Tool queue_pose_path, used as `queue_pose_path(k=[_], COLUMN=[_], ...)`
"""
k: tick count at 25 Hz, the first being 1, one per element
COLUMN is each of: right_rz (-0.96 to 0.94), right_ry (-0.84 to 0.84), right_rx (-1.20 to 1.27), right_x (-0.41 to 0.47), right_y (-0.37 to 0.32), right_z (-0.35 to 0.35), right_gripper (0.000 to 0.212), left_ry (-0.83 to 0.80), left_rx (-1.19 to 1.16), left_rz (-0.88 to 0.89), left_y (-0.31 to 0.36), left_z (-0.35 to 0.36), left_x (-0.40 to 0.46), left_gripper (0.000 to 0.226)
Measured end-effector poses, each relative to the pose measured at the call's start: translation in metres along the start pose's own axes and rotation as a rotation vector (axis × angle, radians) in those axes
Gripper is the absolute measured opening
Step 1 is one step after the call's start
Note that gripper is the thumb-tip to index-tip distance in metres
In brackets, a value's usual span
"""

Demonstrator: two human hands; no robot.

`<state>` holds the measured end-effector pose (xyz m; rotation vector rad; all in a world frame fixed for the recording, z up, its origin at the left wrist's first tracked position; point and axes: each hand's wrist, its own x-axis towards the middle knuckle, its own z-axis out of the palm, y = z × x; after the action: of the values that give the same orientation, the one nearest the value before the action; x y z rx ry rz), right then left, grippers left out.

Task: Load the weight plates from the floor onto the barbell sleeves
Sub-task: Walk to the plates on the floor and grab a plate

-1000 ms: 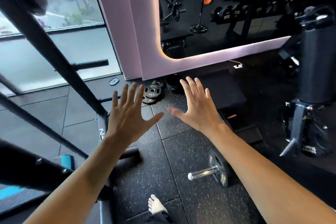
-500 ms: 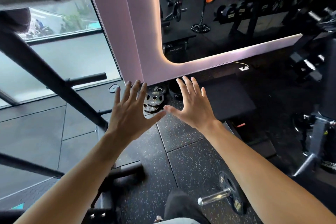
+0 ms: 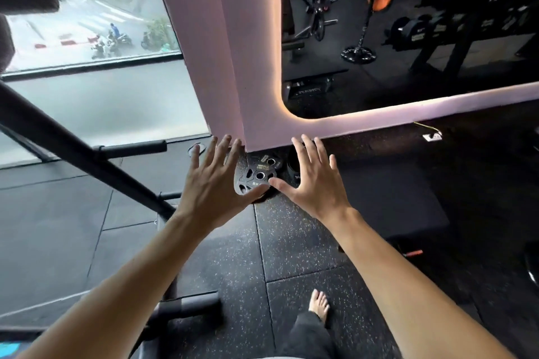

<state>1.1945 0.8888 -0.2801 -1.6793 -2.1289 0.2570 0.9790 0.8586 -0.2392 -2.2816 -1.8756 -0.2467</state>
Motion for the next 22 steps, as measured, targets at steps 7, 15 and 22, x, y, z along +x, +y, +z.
queue_pose_path(k=[7,15,22], right_rz=[-0.014,0.011,0.065], right_ry=[-0.120,-0.206,-0.260], right_rx=[0.041,0.077,0.050], right_x=[0.115,0.221,0.337], right_y=[0.101,0.129,0.132], right_z=[-0.018,0.028,0.111], right_gripper=[0.112,0.105,0.095], left_ry=[-0.054,-0.153,-0.261], left_rx=[-0.025,-0.057,-0.089], left_rz=[-0.140,-0.304,-0.306], left_y=[0.038,0.006,-0.068], left_z=[0.042,0.097,0.190], left_x=[0.127,0.210,0.303], left_gripper=[0.102,0.098,0.096])
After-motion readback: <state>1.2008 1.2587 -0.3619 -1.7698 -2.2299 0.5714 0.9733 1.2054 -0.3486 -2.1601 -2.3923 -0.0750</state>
